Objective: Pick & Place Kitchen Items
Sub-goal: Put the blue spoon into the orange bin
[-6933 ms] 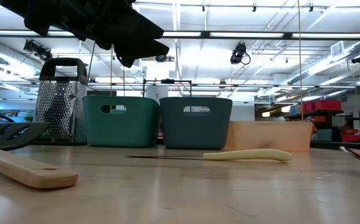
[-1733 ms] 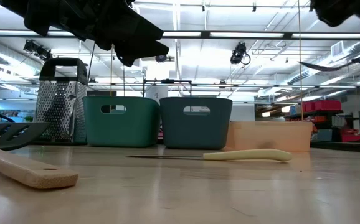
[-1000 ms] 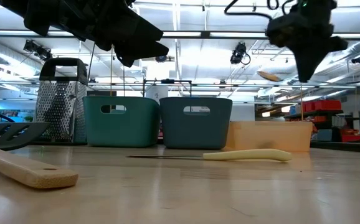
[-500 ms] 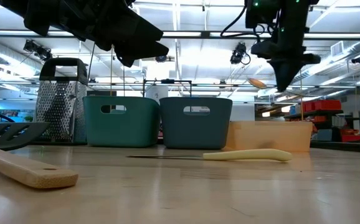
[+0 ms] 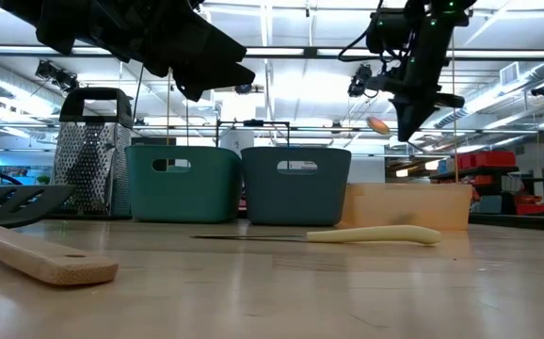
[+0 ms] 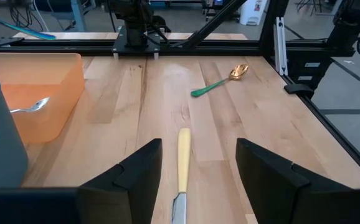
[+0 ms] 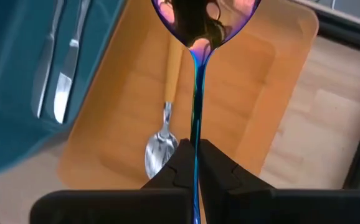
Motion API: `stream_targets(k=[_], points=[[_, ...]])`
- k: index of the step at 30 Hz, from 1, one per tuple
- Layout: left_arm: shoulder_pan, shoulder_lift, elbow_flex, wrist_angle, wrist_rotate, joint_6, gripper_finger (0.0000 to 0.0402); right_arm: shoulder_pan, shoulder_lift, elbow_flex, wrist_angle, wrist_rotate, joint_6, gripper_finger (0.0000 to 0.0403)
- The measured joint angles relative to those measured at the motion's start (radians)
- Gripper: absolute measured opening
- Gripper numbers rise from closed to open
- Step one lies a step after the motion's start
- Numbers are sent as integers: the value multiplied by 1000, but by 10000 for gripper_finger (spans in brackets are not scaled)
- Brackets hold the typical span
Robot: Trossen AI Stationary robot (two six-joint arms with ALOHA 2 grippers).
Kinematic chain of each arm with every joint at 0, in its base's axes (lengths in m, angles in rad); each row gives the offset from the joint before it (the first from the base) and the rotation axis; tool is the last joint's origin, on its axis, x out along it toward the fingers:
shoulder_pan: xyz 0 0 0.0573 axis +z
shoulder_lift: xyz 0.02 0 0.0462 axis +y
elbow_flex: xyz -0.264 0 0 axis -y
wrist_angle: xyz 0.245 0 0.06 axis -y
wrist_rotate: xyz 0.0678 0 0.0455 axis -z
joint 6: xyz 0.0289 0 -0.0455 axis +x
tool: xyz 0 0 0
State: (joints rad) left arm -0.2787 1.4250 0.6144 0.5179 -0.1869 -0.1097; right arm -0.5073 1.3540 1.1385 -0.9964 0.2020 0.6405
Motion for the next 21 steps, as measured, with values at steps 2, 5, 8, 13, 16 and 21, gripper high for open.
stream_targets(k=[2,5,8,13,16,21], points=[[0,0,0,0,0,1,210,-11,0,0,16,-1,-12,10],[0,0,0,0,0,1,211,-24,0,-23,72,0,-21,10],[0,0,0,0,0,1,210,-44,0,-87,159,-37,-32,10],[0,0,0,0,0,1,210,-86,1,-190,308,-87,-57,10],[0,0,0,-2,0,1,210,-110,1,-223,331,-87,-57,10],[1,0,0,-8,0,1,211,-141,1,-276,340,-100,-56,10]])
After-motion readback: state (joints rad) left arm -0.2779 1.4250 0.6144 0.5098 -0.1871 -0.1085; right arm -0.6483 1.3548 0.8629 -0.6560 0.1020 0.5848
